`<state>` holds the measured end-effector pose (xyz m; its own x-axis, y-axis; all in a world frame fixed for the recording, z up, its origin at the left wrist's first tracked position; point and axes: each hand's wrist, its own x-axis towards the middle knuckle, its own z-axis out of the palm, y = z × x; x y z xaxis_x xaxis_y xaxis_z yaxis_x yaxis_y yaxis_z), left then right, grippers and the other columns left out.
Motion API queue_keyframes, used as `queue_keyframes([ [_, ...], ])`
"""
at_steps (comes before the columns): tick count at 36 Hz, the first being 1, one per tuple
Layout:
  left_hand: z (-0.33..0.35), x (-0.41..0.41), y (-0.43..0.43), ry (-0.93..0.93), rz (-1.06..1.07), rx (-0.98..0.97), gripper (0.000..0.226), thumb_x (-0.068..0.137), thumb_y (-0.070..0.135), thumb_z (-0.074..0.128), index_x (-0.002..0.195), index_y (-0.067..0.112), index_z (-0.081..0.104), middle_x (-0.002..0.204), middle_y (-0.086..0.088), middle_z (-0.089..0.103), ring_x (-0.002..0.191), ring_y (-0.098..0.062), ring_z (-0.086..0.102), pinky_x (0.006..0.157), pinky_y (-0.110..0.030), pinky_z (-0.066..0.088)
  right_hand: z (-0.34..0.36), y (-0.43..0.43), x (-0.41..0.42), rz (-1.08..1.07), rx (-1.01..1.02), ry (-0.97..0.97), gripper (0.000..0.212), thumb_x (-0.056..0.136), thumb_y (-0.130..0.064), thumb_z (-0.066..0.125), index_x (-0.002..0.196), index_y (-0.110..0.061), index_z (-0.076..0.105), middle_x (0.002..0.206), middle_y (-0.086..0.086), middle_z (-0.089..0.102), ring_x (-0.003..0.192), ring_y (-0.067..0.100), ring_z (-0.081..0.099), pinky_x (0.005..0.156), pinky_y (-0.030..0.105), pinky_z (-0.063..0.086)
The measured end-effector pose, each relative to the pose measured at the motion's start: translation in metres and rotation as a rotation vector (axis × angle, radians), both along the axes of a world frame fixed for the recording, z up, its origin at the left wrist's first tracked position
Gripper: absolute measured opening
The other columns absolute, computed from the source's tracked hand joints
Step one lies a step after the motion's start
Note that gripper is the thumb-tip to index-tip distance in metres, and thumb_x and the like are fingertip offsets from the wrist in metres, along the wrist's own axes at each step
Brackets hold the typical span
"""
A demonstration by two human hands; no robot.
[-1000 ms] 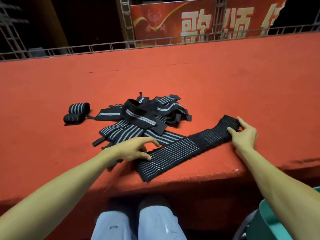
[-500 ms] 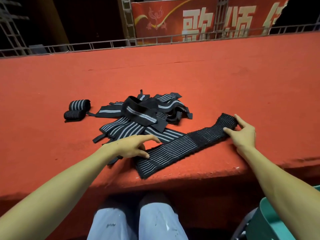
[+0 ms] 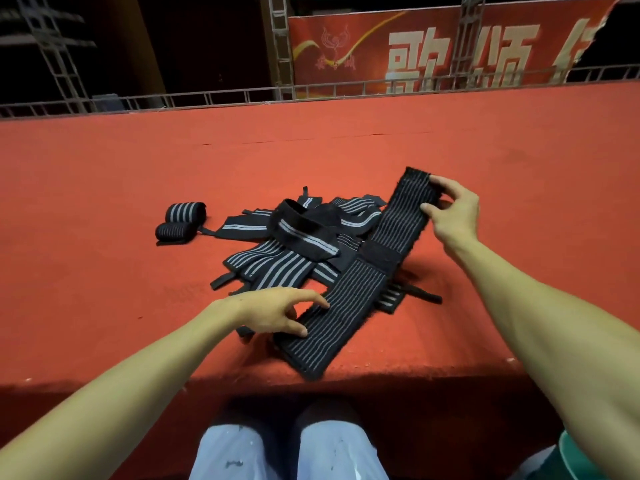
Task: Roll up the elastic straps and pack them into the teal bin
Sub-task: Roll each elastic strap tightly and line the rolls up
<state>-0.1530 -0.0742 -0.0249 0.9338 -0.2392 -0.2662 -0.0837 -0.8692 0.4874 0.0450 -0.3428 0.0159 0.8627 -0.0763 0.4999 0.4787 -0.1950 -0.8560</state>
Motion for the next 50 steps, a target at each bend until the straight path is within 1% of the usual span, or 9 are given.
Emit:
queue_keyframes([
  [3,0.001,-0.005,0.001,-0.025,0.022,0.028,0.081,0.084,0.027,0.076,0.151,0.041,0.032,0.149,0.006,0.045,0.121,-0.018,0.047,0.095,-0.020,0.040,0.016,0.036,0.006,0.092,0.018,-0.005,0.054,0.077,0.018,0.066,0.122,-0.012,0.067,0.115,-0.002,0.065,0.104,0.013,0.063,0.097,0.034,0.054],
  [7,0.007,-0.008,0.001,0.002,-0.032,0.132,0.076,0.091,0.027,0.070,0.152,0.038,0.027,0.150,0.006,0.043,0.117,-0.008,0.045,0.083,-0.001,0.032,0.017,0.082,0.005,0.191,0.003,0.004,0.053,0.079,0.015,0.067,0.122,-0.016,0.068,0.118,-0.005,0.066,0.112,0.016,0.063,0.100,0.035,0.052],
  [11,-0.004,-0.002,0.003,0.059,-0.017,0.186,0.077,0.086,0.049,0.069,0.148,0.054,0.024,0.156,0.008,0.038,0.135,-0.015,0.046,0.113,-0.035,0.036,0.005,0.115,-0.008,0.279,-0.045,0.014,0.053,0.078,0.014,0.069,0.122,-0.017,0.068,0.120,-0.003,0.067,0.114,0.016,0.063,0.103,0.036,0.050],
  [15,-0.012,0.009,0.013,0.130,-0.037,0.225,0.077,0.063,0.078,0.056,0.125,0.084,0.010,0.132,-0.006,0.064,0.114,-0.023,0.065,0.100,-0.040,0.051,-0.005,0.124,-0.014,0.312,-0.077,0.017,0.052,0.078,0.011,0.071,0.121,-0.018,0.069,0.120,-0.003,0.068,0.112,0.014,0.063,0.103,0.035,0.050],
  [18,-0.003,0.016,0.011,0.113,-0.042,0.223,0.068,0.079,0.065,0.063,0.136,0.068,0.028,0.110,-0.006,0.073,0.080,-0.012,0.072,0.086,-0.034,0.057,-0.009,0.120,-0.015,0.320,-0.123,0.041,0.052,0.078,0.010,0.073,0.119,-0.021,0.070,0.117,-0.003,0.068,0.106,0.012,0.063,0.098,0.031,0.052],
  [21,0.016,0.026,0.006,-0.085,-0.028,0.102,0.043,0.093,0.038,0.064,0.134,0.028,0.055,0.074,0.006,0.068,0.048,0.010,0.056,0.061,-0.007,0.042,-0.012,0.114,-0.014,0.311,-0.135,0.043,0.052,0.077,0.012,0.071,0.118,-0.020,0.070,0.114,-0.001,0.069,0.096,0.009,0.064,0.090,0.024,0.054],
  [23,0.023,0.041,0.008,-0.277,0.077,-0.020,0.029,0.094,0.029,0.066,0.120,0.019,0.065,0.073,0.008,0.064,0.050,0.010,0.053,0.060,-0.013,0.040,-0.015,0.108,-0.012,0.309,-0.121,0.037,0.049,0.076,0.011,0.071,0.115,-0.020,0.071,0.110,-0.003,0.070,0.092,0.008,0.064,0.085,0.018,0.054],
  [35,0.028,0.151,0.019,-0.693,0.325,-0.558,0.037,0.092,0.012,0.068,0.123,0.032,0.061,0.108,0.012,0.064,0.095,-0.007,0.065,0.090,-0.029,0.053,-0.030,0.110,-0.004,0.322,0.167,0.038,0.028,0.078,0.002,0.078,0.087,-0.024,0.074,0.093,-0.006,0.075,0.088,0.006,0.069,0.085,0.025,0.054],
  [50,0.050,0.184,0.057,-0.771,0.402,-1.039,0.016,0.092,0.001,0.064,0.090,0.017,0.065,0.085,0.001,0.065,0.070,-0.004,0.062,0.055,-0.020,0.050,0.018,0.162,0.030,0.488,0.262,0.112,0.029,0.086,-0.002,0.072,0.104,-0.025,0.071,0.085,0.004,0.075,0.079,0.015,0.071,0.072,0.034,0.059],
])
